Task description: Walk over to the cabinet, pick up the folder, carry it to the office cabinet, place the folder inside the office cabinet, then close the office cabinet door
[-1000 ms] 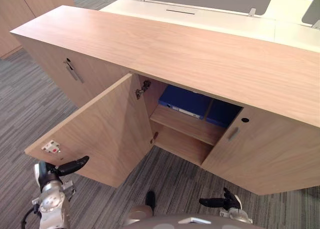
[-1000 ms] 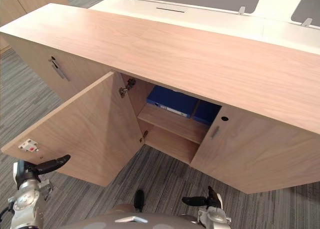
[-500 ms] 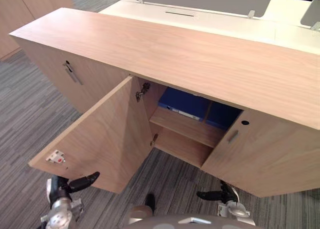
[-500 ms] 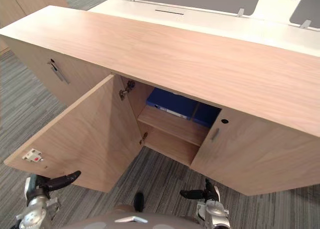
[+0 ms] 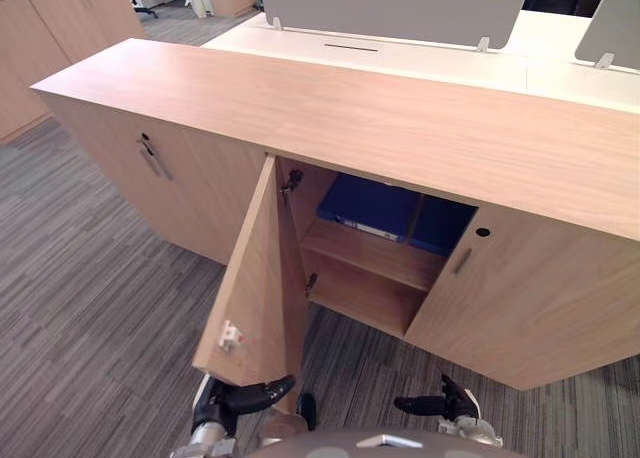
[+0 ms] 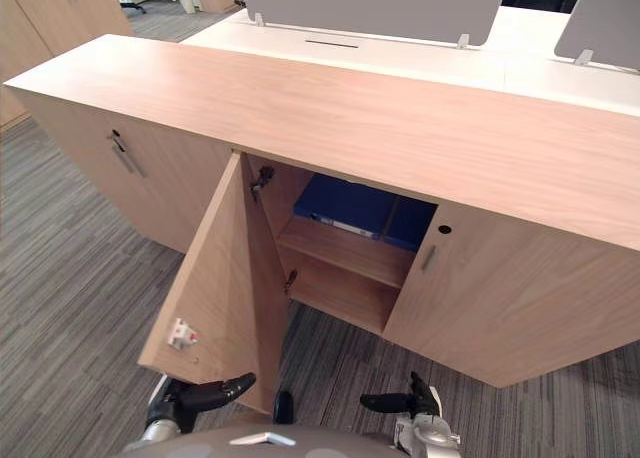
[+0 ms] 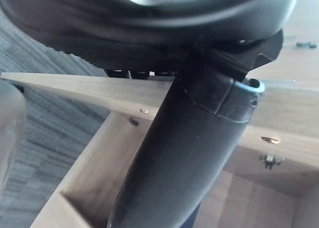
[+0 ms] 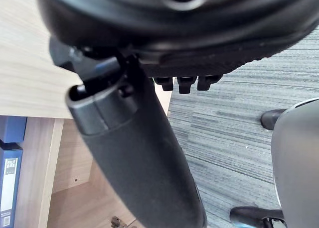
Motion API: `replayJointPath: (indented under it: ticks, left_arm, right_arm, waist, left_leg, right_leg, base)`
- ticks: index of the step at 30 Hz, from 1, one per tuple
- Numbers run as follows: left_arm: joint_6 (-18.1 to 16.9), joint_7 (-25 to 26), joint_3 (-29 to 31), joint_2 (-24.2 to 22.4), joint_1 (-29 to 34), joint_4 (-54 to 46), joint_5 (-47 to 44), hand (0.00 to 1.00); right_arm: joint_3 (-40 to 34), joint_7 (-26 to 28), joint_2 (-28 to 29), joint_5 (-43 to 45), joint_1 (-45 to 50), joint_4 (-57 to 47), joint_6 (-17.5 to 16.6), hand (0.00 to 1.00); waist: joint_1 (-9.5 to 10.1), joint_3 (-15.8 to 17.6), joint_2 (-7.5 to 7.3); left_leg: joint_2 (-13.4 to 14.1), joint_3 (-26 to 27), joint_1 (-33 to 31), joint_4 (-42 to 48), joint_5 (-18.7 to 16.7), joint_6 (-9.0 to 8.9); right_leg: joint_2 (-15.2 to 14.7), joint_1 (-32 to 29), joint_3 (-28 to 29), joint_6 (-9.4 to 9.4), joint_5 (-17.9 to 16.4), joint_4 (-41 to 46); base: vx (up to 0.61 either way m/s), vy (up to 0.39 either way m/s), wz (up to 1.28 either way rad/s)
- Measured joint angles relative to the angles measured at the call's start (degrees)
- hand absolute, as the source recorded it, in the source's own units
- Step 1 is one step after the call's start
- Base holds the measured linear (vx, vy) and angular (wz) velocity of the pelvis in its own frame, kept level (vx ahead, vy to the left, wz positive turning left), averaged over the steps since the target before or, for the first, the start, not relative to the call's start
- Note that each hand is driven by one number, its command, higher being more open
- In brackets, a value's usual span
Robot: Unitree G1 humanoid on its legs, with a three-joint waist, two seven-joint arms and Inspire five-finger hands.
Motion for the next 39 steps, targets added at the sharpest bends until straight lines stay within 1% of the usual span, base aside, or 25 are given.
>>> replayJointPath:
  ticks: [3,4,6,8,10,11,13,14,16,18,19,20,23,26,30,33,35,39]
  left_arm:
    - [0.50,-1.07,-2.21,0.37,0.28,0.00,-0.01,1.00]
    - [0.68,-1.21,-3.19,0.69,0.34,0.01,-0.01,1.00]
    - [0.69,-1.42,-4.64,1.30,0.34,0.01,-0.04,1.00]
    - [0.61,-1.49,-5.68,1.40,0.36,0.01,-0.02,1.00]
    - [0.51,-1.39,-6.34,2.01,0.39,0.20,0.02,1.00]
    - [0.52,-1.33,-6.45,2.01,0.38,0.33,0.03,1.00]
    - [0.59,-0.54,-7.10,2.13,-0.54,1.38,0.14,1.00]
    - [0.59,-0.27,-7.39,2.15,-1.22,2.07,0.14,1.00]
    - [0.64,1.75,-8.20,1.25,-5.42,5.56,0.08,1.00]
    - [1.10,3.30,-8.43,0.06,-10.24,8.15,0.11,1.00]
    - [1.12,3.96,-8.57,-0.46,-12.48,8.90,0.12,1.00]
    - [1.13,4.37,-8.78,-0.72,-13.44,8.99,0.13,1.00]
    - [1.14,6.68,-10.37,-1.69,-19.12,9.96,1.19,1.00]
    - [1.14,8.30,-10.58,-2.02,-23.82,11.48,1.30,1.00]
    - [1.12,10.11,-10.71,-2.03,-26.70,11.92,2.64,1.00]
    - [1.08,11.46,-10.80,-2.21,-29.48,14.51,3.48,1.00]
    - [1.04,12.60,-10.79,-2.25,-30.93,15.84,3.81,1.00]
    - [0.78,14.35,-10.76,-2.21,-32.30,16.23,3.88,1.00]
  right_arm:
    - [0.03,0.05,-0.23,-0.13,0.31,-0.46,0.00,1.00]
    - [0.04,0.04,-0.29,-0.13,0.31,-0.74,-0.02,1.00]
    - [0.07,0.05,-0.49,-0.16,-0.05,-1.43,0.01,1.00]
    - [0.06,-0.05,-0.71,-0.21,-0.05,-2.23,-0.01,1.00]
    - [0.09,-0.28,-0.69,-0.25,-0.03,-2.80,0.03,1.00]
    - [0.09,-0.34,-0.65,-0.28,0.02,-3.09,0.03,1.00]
    - [0.18,-0.64,-0.53,-0.28,0.14,-4.00,0.02,1.00]
    - [0.19,-0.69,-0.48,-0.28,0.18,-4.30,0.01,1.00]
    - [0.16,-0.89,-0.42,-0.28,0.30,-4.66,0.02,1.00]
    - [0.14,-1.57,-0.40,-0.28,0.38,-4.66,0.05,1.00]
    - [0.08,-1.83,-0.25,-0.27,0.22,-4.73,0.06,1.00]
    - [0.09,-1.92,-0.24,-0.28,0.17,-4.79,0.04,1.00]
    - [0.04,-2.35,-0.21,-0.26,0.14,-5.29,0.03,1.00]
    - [0.05,-2.67,-0.16,-0.23,0.08,-5.49,0.03,1.00]
    - [0.12,-2.86,-0.10,-0.23,-0.17,-5.48,-0.01,1.00]
    - [0.18,-2.90,-0.13,-0.22,-0.28,-5.24,-0.08,1.00]
    - [0.30,-3.07,-0.17,-0.22,-0.43,-5.15,-0.10,1.00]
    - [0.45,-3.52,-0.18,-0.19,-1.09,-4.10,-0.11,1.00]
  waist:
    - [0.02,-0.25,0.57]
    - [0.00,-0.33,0.86]
    - [-0.08,-0.60,2.09]
    - [-0.20,-0.66,2.59]
    - [-0.31,-0.64,2.80]
    - [-0.42,-0.64,2.80]
    - [-1.42,-0.65,2.80]
    - [-1.69,-0.66,2.81]
    - [-3.04,-0.66,2.80]
    - [-3.66,-0.64,2.74]
    - [-4.45,-0.49,2.48]
    - [-4.69,-0.41,2.23]
    - [-6.14,-0.29,1.89]
    - [-6.46,-0.31,1.94]
    - [-7.14,-0.35,2.06]
    - [-7.29,-0.62,2.52]
    - [-7.61,-0.81,2.81]
    - [-7.77,-0.90,2.81]
  left_leg:
    - [0.20,0.10,-0.17,0.03,0.00,-0.14]
    - [0.59,0.45,-0.89,0.12,0.02,-0.18]
    - [1.62,1.78,-2.65,0.28,0.08,-0.53]
    - [2.48,2.95,-3.68,0.30,-0.19,-1.19]
    - [3.78,5.27,-4.56,0.30,-0.50,-1.92]
    - [3.98,5.88,-4.58,0.30,-0.55,-2.02]
    - [5.23,8.49,-4.57,0.31,-1.06,-2.83]
    - [5.55,9.19,-4.61,0.31,-1.09,-2.94]
    - [6.52,11.36,-4.64,0.31,-1.20,-3.21]
    - [7.01,12.82,-4.73,0.31,-1.42,-3.52]
    - [7.23,13.54,-4.79,0.32,-1.53,-3.67]
    - [7.30,14.00,-4.79,0.32,-1.61,-3.76]
    - [7.30,15.10,-5.06,0.33,-1.96,-3.81]
    - [7.19,15.69,-5.03,0.34,-2.09,-3.68]
    - [7.15,15.82,-4.65,0.33,-2.11,-3.68]
    - [7.16,15.87,-4.38,0.33,-2.14,-3.71]
    - [7.18,15.87,-4.38,0.32,-2.25,-3.59]
    - [6.97,16.26,-4.38,0.29,-2.22,-3.34]
  right_leg:
    - [0.16,-0.24,0.15,-0.14,-0.03,0.04]
    - [0.40,-1.30,0.57,-0.28,-0.01,0.25]
    - [1.25,-3.96,2.14,-0.58,0.19,0.45]
    - [1.97,-5.86,3.45,-0.68,0.31,0.65]
    - [3.13,-8.33,5.90,-1.09,0.63,1.21]
    - [3.42,-8.78,6.51,-1.16,0.73,1.34]
    - [4.57,-10.46,9.07,-1.75,1.27,1.60]
    - [4.78,-10.90,9.73,-1.79,1.40,1.65]
    - [5.70,-12.18,11.75,-2.33,2.06,1.62]
    - [6.22,-13.10,13.15,-2.46,2.51,1.55]
    - [6.41,-13.38,13.82,-2.46,2.82,1.19]
    - [6.49,-13.58,14.25,-2.43,2.98,1.03]
    - [6.33,-13.89,14.69,-1.80,4.50,-0.53]
    - [5.99,-14.19,14.72,-1.31,5.99,-2.08]
    - [5.87,-14.17,14.67,-1.23,6.44,-2.13]
    - [5.87,-14.01,14.67,-1.48,6.63,-2.14]
    - [5.86,-14.00,14.70,-1.44,7.18,-2.54]
    - [5.50,-13.84,14.83,-1.25,8.64,-4.08]
  base:
    - [0.04,-0.022,-0.02]
    - [0.03,-0.028,-0.15]
    - [0.02,-0.032,-0.30]
    - [0.02,-0.034,-0.40]
    - [0.03,-0.049,-0.57]
    - [0.03,-0.056,-0.51]
    - [0.03,-0.051,-0.62]
    - [0.03,-0.043,-0.67]
    - [0.03,-0.037,-0.52]
    - [0.03,-0.020,-0.45]
    - [0.03,-0.004,-0.41]
    - [0.04,0.005,-0.35]
    - [0.04,0.024,-0.27]
    - [0.05,0.025,-0.31]
    - [0.01,0.006,-0.11]
    - [-0.04,-0.003,-0.03]
    - [-0.09,0.003,-0.07]
    - [-0.11,0.020,-0.10]
